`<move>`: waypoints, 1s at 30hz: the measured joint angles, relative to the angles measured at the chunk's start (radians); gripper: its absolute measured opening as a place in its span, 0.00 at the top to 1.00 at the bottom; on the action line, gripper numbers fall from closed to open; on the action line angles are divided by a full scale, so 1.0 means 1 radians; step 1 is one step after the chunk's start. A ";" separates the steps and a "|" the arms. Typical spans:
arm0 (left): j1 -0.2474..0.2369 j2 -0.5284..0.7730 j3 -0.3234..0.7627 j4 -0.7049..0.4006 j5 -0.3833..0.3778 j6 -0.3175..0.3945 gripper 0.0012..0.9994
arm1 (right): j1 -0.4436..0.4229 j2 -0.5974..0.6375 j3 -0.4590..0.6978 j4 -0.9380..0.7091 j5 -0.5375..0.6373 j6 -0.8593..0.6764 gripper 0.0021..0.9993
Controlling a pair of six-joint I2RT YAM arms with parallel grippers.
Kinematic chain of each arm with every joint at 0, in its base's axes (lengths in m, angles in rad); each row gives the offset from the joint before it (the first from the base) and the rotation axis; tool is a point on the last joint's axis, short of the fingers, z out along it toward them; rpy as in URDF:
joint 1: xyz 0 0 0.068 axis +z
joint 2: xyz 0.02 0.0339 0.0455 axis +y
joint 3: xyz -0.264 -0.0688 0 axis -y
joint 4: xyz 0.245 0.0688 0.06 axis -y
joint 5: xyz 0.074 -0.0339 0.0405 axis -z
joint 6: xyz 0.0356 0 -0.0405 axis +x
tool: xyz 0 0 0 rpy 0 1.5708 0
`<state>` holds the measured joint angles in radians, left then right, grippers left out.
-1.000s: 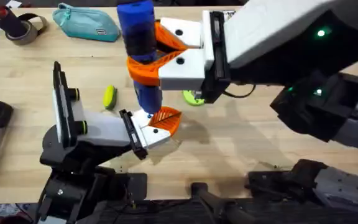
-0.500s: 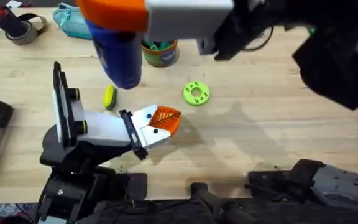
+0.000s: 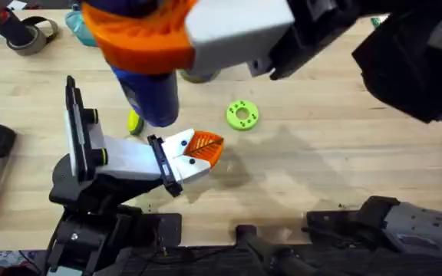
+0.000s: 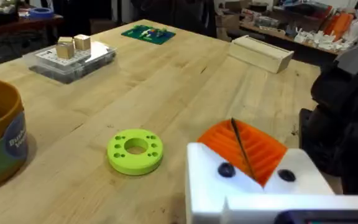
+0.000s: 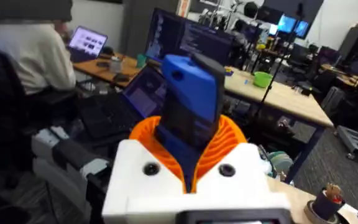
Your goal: Pick up the gripper from the table and insert it into the empty holder that is missing its gripper. Then pick up a screw, insert it into the mounting hole, and use the screwdriver to tighten it. Finally, clean up the table by picking up the vegetable and placing it into the bucket.
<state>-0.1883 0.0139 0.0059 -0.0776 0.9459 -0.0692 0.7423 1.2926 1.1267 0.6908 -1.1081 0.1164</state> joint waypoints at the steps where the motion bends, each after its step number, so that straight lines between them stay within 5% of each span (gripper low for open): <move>1: 0.000 0.000 0.000 0.000 0.000 0.000 0.99 | -0.002 0.000 0.000 -0.003 -0.008 -0.005 0.97; 30: 0.000 0.000 0.000 0.000 0.000 0.000 0.99 | -0.008 0.018 -0.189 0.051 0.042 -0.039 0.97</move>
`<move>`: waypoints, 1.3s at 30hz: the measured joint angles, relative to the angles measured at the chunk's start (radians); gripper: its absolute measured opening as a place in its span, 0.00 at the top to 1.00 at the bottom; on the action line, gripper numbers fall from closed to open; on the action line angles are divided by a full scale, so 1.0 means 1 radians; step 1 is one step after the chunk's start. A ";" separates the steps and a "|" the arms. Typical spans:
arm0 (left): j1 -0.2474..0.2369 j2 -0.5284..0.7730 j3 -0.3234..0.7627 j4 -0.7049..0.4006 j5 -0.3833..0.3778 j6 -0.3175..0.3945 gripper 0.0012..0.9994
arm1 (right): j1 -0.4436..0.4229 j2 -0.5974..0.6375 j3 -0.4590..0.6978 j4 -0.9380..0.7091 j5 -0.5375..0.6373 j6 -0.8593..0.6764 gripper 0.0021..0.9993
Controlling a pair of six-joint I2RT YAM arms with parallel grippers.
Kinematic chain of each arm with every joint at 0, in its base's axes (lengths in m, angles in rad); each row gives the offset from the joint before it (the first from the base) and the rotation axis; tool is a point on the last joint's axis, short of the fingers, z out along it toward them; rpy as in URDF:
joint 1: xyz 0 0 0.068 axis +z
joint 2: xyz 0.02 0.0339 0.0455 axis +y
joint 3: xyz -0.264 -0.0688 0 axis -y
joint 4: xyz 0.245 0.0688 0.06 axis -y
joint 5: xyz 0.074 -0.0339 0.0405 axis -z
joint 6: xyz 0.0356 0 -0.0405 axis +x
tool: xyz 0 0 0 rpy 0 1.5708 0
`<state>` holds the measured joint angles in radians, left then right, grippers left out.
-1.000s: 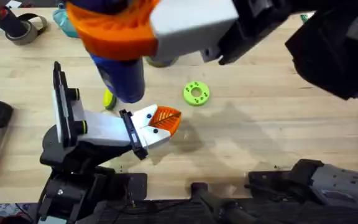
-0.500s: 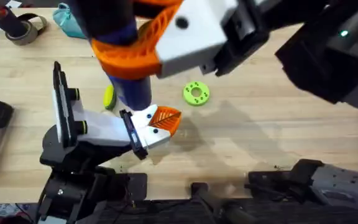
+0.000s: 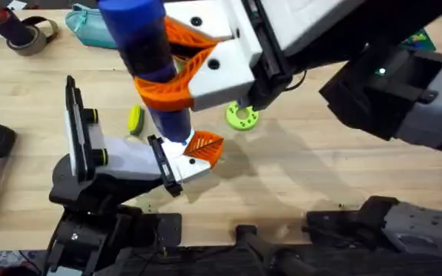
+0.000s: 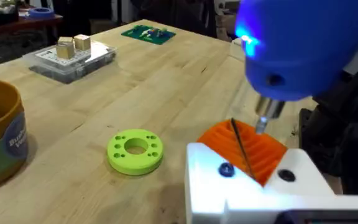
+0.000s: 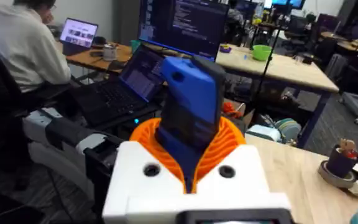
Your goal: Pick up the gripper from the table and insert it into the empty holder that is missing its gripper. Then pick up a screw, insert it into the mounting hole, and use the screwdriver to tighten it. Finally, clean up the table by picking up the vegetable and placing it into the bucket.
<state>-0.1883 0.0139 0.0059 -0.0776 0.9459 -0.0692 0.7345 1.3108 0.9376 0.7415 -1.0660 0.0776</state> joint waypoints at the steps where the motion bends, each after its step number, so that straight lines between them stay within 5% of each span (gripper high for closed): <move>1: 0.000 0.000 0.000 0.000 0.000 0.000 0.99 | 0.000 0.002 0.000 0.006 0.003 0.000 0.97; 39: 0.000 0.000 0.000 0.000 0.000 0.000 0.99 | -0.012 0.039 -0.039 0.029 0.019 0.000 0.97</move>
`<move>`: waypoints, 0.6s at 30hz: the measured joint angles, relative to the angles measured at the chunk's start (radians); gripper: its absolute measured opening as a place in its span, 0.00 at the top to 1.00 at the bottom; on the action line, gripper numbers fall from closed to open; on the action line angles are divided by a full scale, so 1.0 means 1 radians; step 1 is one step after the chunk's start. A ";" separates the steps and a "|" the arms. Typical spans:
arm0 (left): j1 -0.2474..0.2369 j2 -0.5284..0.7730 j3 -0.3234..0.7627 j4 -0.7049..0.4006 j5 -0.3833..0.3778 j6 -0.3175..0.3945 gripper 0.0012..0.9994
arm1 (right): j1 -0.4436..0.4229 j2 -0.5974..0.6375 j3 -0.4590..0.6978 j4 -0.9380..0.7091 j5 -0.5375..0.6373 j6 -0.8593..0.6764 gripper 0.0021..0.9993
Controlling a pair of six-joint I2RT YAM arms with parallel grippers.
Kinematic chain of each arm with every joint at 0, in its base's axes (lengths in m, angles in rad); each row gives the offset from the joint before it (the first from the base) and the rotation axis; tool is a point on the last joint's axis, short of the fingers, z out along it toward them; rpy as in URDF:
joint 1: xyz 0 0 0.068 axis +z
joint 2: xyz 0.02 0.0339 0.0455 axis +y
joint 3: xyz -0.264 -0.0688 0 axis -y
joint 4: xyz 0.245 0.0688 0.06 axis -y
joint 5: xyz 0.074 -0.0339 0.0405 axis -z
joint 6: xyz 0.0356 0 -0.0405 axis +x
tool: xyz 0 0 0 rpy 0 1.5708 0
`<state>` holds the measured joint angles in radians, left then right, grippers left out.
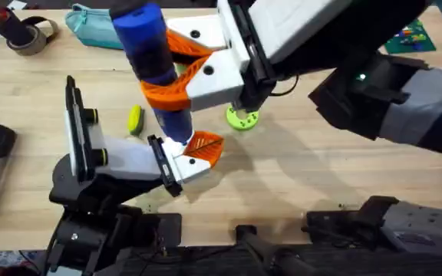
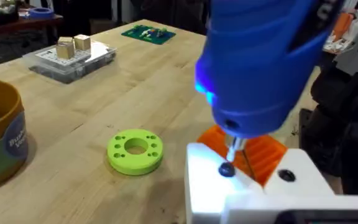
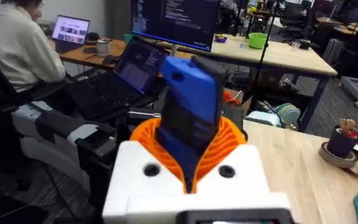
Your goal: Pick up the gripper from the table and insert it into the empty holder that is missing its gripper. Then pick up a screw, insert it into the mounting hole, and use the screwdriver to tighten it. Finally, clean up the table by picking up the vegetable and placing it into the bucket.
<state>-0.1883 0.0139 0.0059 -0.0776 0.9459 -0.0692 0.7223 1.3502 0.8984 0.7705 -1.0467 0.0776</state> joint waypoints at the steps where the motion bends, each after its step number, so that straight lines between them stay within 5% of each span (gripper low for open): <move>1: 0.000 0.000 0.000 0.000 0.000 0.000 0.99 | 0.000 0.000 -0.001 0.001 0.000 0.000 0.97; 18: 0.000 0.000 0.000 0.000 0.000 0.000 0.99 | 0.002 0.007 -0.010 0.006 0.003 0.000 0.97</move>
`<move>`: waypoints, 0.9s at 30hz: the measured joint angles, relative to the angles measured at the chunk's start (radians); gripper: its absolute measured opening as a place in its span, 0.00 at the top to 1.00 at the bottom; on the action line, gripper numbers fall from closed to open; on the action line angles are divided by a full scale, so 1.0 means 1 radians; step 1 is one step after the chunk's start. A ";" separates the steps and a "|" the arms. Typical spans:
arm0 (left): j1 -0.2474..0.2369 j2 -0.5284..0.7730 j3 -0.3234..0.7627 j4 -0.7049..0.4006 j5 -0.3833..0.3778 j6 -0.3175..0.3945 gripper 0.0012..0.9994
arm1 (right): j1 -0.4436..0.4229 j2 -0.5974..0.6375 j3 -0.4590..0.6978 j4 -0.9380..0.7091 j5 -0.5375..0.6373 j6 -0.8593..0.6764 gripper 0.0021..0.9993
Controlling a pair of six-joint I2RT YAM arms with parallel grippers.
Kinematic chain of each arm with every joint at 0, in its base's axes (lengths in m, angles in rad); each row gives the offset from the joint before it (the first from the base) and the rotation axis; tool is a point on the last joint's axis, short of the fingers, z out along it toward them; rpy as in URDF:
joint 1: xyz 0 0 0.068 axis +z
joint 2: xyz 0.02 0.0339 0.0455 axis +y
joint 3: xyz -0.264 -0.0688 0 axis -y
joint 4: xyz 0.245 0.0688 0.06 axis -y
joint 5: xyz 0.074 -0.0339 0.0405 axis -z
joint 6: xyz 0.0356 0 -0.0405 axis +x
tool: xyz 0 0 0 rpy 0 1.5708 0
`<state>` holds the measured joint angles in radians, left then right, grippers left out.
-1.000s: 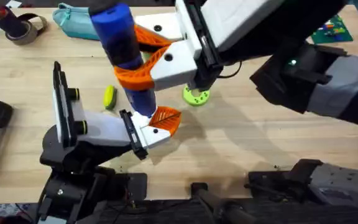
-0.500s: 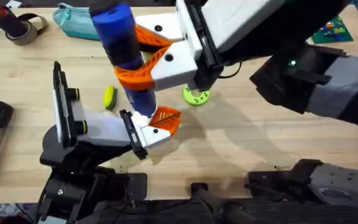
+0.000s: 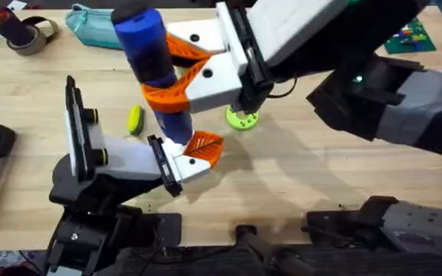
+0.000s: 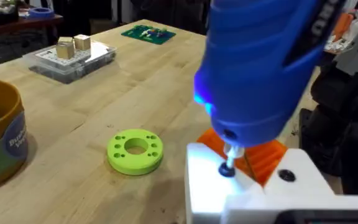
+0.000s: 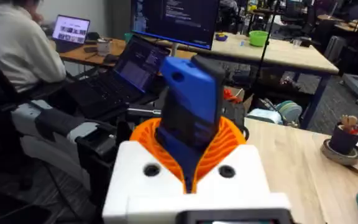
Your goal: Pick up the gripper from the table and insert it into the empty holder that is missing its gripper. Then pick up a screw, insert it into the mounting hole, and use the screwdriver to tighten it. Finally, clean up the table by picking up the vegetable and placing it into the bucket.
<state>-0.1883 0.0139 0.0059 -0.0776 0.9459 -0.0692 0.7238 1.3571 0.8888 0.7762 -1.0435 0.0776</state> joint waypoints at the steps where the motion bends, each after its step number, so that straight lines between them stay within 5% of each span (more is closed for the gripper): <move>1: 0.000 0.000 0.000 0.000 0.000 0.000 0.99 | 0.000 0.004 0.000 0.002 0.000 0.000 0.97; 27: 0.000 0.000 0.000 0.000 0.000 0.000 0.99 | 0.000 0.017 -0.001 0.004 0.003 0.000 0.97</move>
<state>-0.1883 0.0138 0.0059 -0.0780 0.9459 -0.0692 0.7242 1.3743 0.8879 0.7799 -1.0401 0.0776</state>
